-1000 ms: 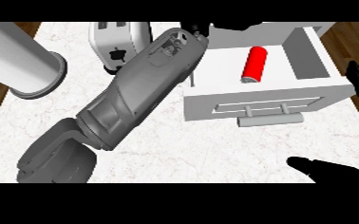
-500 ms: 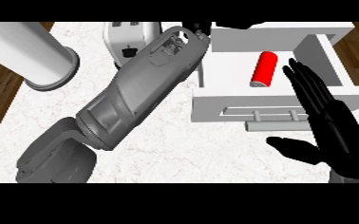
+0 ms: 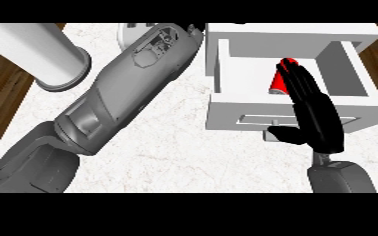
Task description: Pick up the can, place it into the drawer and close the drawer
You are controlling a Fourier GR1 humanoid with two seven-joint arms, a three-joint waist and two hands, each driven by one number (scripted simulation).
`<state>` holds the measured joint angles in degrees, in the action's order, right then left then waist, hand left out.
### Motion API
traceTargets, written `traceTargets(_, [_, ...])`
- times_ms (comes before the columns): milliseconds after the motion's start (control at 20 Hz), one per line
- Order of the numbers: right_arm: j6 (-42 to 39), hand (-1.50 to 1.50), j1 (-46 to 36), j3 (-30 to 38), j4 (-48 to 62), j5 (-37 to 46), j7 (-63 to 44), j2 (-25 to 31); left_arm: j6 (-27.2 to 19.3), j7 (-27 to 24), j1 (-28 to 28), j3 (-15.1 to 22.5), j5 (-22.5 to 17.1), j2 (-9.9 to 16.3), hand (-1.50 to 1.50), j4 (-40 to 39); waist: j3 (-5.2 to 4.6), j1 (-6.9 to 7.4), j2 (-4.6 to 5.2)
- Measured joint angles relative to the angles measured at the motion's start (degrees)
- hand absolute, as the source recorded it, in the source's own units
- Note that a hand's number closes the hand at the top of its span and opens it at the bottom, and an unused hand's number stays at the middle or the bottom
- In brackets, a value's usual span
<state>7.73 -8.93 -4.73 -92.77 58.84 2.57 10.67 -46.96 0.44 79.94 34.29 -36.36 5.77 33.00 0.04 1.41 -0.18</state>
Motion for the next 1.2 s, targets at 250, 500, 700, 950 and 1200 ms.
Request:
traceTargets(250, [6.6, -1.5, -5.1, 2.1, 9.8, 2.7, 2.6, -0.5, 0.6, 5.0, -2.2, 0.7, 1.5, 4.8, -1.5, 6.5, -0.82, 0.6, -0.73])
traceTargets(500, [11.5, -1.5, -10.1, 4.0, 18.4, 6.0, 3.3, -0.5, 1.8, 7.8, -5.5, 1.2, 2.5, 9.7, -1.5, 12.7, -1.33, 1.36, -1.1])
traceTargets(700, [15.3, -1.5, -14.1, 5.6, 25.1, 8.0, 4.1, -0.2, 1.9, 9.9, -7.6, 1.4, 3.0, 12.2, -1.5, 16.9, -1.57, 1.94, -1.19])
traceTargets(950, [19.8, -1.5, -19.9, 8.0, 33.3, 9.8, 3.6, -0.3, 2.0, 12.2, -10.7, 1.9, 3.8, 15.3, -1.5, 22.1, -1.34, 2.29, -0.91])
traceTargets(1200, [24.8, -1.5, -26.5, 10.7, 42.8, 10.6, 4.3, -0.2, 1.7, 14.0, -13.6, 2.2, 4.7, 17.3, -1.5, 26.5, -1.11, 2.46, -0.49])
